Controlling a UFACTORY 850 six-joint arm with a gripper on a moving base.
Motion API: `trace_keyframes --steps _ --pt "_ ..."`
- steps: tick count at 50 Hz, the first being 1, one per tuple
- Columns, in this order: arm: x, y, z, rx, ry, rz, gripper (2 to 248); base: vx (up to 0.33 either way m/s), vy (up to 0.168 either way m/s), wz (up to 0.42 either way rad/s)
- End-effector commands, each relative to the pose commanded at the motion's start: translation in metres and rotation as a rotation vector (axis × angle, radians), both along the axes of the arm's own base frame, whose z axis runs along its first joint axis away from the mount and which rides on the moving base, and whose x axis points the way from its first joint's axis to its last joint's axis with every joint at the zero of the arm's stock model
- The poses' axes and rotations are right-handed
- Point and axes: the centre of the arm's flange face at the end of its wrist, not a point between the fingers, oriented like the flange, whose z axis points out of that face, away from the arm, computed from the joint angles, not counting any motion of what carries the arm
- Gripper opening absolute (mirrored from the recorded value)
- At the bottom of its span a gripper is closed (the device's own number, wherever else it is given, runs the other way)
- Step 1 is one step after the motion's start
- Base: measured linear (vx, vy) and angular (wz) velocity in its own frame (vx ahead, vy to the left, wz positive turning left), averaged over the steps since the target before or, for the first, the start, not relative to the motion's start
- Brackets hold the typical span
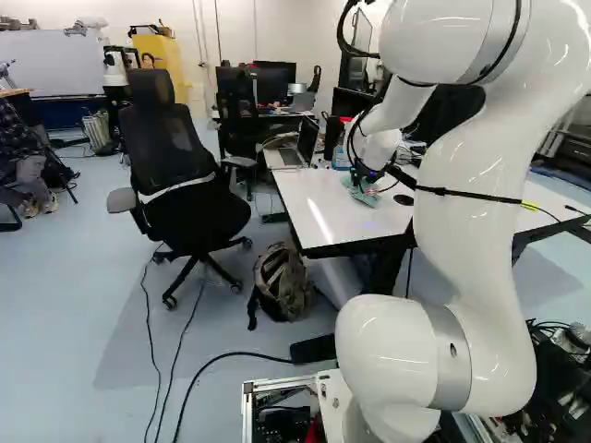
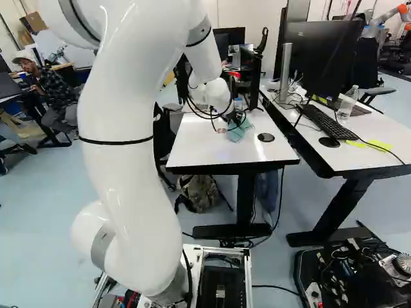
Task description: Clean the table with the green towel
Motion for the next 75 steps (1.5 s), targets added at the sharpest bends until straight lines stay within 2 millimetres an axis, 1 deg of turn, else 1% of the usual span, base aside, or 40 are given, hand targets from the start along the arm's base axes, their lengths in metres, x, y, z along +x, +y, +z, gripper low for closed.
trace_keyframes --steps 27,34,41,48,55,68,75 --pt "0.008 -0.046 -0.002 -0.005 -0.014 -0.067 53 0.000 0.000 0.000" --pt "0.005 -0.058 -0.002 -0.006 -0.015 -0.087 53 0.000 0.000 0.000" --pt "-0.003 -0.066 -0.002 -0.005 -0.013 -0.104 53 0.000 0.000 0.000" --pt "-0.015 -0.065 -0.001 -0.002 -0.006 -0.111 53 0.000 0.000 0.000" --pt "-0.027 -0.060 0.000 0.001 0.002 -0.112 53 0.000 0.000 0.000" --pt "-0.048 -0.045 0.002 0.006 0.016 -0.102 53 0.000 0.000 0.000" --pt "-0.051 -0.034 0.002 0.007 0.020 -0.086 53 0.000 0.000 0.000"
